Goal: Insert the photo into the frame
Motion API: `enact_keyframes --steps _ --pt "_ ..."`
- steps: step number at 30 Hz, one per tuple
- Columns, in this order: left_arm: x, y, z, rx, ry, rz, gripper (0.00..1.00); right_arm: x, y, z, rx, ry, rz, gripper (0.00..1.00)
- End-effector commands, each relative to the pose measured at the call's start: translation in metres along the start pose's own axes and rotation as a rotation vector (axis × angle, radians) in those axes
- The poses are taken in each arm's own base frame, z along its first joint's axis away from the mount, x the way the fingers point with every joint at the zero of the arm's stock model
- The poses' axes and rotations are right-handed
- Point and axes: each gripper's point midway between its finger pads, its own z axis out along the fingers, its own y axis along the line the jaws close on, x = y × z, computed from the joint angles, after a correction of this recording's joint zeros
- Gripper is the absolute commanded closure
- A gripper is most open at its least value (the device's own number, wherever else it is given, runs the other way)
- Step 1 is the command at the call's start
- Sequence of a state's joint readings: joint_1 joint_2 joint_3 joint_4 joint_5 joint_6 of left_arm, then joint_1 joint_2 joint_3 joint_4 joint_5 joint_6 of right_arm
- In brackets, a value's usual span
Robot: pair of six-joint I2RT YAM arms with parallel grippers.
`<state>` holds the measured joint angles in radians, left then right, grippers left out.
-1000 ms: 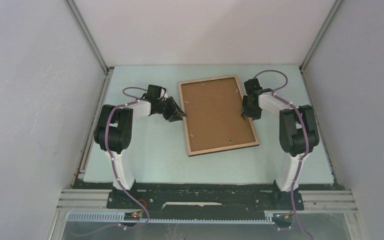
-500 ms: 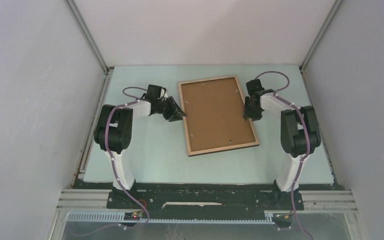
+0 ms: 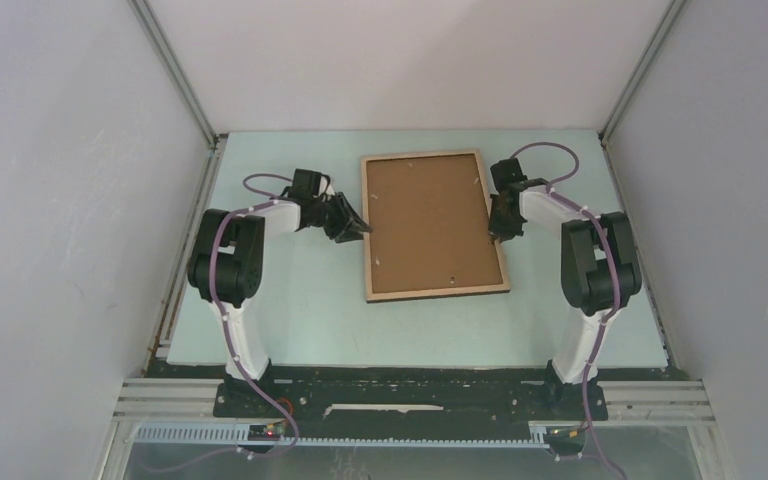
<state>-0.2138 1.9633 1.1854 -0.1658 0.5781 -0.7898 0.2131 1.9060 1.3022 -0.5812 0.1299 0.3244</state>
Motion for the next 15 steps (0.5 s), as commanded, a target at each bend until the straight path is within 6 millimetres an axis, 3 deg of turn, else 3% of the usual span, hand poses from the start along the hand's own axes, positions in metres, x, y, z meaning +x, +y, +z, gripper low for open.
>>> enact_keyframes --steps 1,3,5,9,13,15 --pt "0.0 -0.015 -0.014 0.046 -0.021 0.013 0.62 -0.003 0.028 -0.003 -0.08 -0.014 0.118 0.96" --pt "-0.001 -0.015 -0.014 0.047 -0.022 0.013 0.62 -0.01 0.027 -0.009 -0.075 -0.028 0.105 0.86" --pt "-0.001 -0.014 -0.014 0.044 -0.023 0.014 0.62 -0.017 0.025 -0.016 -0.071 -0.041 0.085 0.67" --pt "-0.002 -0.011 -0.013 0.035 -0.028 0.012 0.62 -0.026 0.022 -0.033 -0.115 -0.06 0.085 0.45" --pt "-0.001 -0.007 -0.012 0.026 -0.025 0.011 0.61 -0.02 0.024 -0.058 -0.14 -0.092 0.065 0.27" --pt "-0.001 -0.006 -0.011 0.022 -0.024 0.012 0.6 -0.006 0.024 -0.07 -0.154 -0.102 0.069 0.22"
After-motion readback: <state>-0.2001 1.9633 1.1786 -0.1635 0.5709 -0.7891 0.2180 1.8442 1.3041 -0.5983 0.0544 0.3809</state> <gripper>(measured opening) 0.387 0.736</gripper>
